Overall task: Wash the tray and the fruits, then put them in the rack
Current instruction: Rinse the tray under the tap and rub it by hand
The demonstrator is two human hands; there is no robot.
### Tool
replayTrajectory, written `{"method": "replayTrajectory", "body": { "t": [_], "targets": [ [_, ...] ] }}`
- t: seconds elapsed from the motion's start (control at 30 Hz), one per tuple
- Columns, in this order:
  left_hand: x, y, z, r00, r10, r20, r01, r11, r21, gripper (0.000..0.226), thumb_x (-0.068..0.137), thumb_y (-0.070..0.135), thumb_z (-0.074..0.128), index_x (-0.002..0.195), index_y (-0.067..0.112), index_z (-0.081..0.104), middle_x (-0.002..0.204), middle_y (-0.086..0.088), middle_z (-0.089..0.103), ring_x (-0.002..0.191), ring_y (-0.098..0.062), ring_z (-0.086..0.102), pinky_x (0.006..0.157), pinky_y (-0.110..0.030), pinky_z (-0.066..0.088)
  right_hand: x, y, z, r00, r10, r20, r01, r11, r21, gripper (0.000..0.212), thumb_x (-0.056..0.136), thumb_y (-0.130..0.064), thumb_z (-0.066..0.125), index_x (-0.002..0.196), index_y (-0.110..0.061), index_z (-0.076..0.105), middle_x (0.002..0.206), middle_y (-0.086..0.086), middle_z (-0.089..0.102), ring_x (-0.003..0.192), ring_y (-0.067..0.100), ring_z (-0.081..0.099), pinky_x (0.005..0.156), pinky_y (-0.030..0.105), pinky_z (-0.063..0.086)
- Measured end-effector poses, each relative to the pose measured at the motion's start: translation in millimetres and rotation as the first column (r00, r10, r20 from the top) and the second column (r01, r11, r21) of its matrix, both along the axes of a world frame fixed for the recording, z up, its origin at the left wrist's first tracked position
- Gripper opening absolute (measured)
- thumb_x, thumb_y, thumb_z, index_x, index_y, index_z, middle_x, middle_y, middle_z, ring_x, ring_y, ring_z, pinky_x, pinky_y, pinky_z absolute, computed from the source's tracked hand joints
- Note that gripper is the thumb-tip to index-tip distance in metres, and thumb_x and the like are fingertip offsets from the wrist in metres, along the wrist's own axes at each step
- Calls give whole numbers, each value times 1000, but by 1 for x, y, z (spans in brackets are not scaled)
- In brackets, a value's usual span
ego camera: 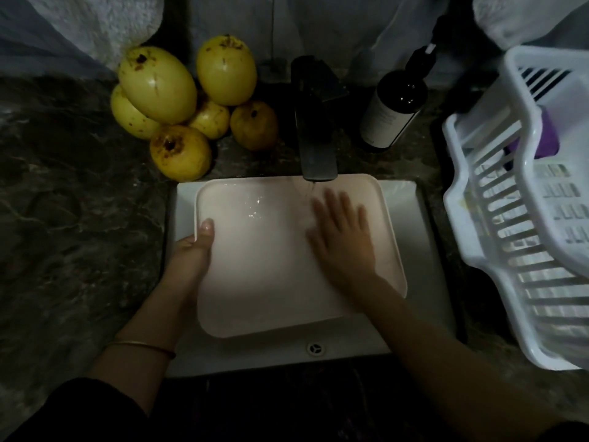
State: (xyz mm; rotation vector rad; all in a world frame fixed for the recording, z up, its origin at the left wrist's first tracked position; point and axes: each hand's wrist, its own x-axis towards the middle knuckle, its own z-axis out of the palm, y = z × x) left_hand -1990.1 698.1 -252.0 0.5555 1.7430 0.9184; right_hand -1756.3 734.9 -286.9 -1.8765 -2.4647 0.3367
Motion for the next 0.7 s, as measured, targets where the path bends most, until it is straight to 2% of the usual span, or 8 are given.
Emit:
{"method": "replayTrajectory", "body": {
  "t": [0.13,0.2,0.27,0.33,0.4,0.53,0.63,0.7],
  "targets": [
    [-4,-3,-1,1000,-1,16,1,1000,-10,42,96,45,45,111,10,63,100,-14,67,88,-27,64,77,-34,51,4,4,9,977,-205,-62,204,979,-24,57,101,-45,20,152,-21,10,161,3,2,148,19,-4,119,37,-5],
    [-5,-4,-1,1000,-9,24,9,1000,-8,44,96,46,45,113,10,63,97,-11,67,88,-25,64,74,-33,50,-4,6,21,937,-252,-241,251,967,-36,49,101,-32,37,147,-14,33,153,8,33,141,24,28,115,33,18],
    [-6,-5,-1,1000,-18,13,18,1000,-3,41,96,46,43,111,13,62,90,-4,66,82,-19,63,66,-28,48,-9,19,43,795,-392,-463,423,905,-39,33,98,-21,46,128,-11,54,125,9,58,115,25,54,90,25,39],
    [-6,-5,0,1000,-12,0,12,1000,13,37,97,45,43,110,15,61,85,1,64,77,-14,61,62,-24,45,-12,42,73,636,-475,-608,568,822,-49,26,98,-17,44,118,-7,57,115,11,62,106,26,57,73,19,31],
    [-6,-4,1,1000,-8,1,8,1000,23,37,97,44,44,110,15,62,86,-1,65,75,-13,61,61,-23,45,-15,68,105,593,-450,-668,590,807,-20,26,99,-16,41,118,-5,56,117,11,61,105,21,55,70,17,27],
    [-4,-6,4,1000,-18,12,18,1000,17,35,97,43,45,98,15,66,84,-4,68,67,-14,65,52,-21,51,-36,113,153,703,-338,-626,465,884,45,38,102,-35,35,122,-8,53,118,8,60,102,19,54,68,23,26],
    [-3,-5,5,999,-36,-10,36,999,20,34,97,40,45,96,13,65,80,-4,67,68,-16,64,53,-20,51,-60,136,163,911,-221,-349,270,958,96,54,100,-49,31,127,-7,52,129,15,55,118,28,52,80,29,36],
    [-5,-4,6,997,-67,-49,69,997,23,35,97,41,45,97,12,66,82,-7,67,74,-21,65,60,-20,53,-71,144,163,972,-176,-154,193,976,102,64,98,-54,33,138,-6,40,140,18,45,127,33,44,95,35,38]
  ]
}}
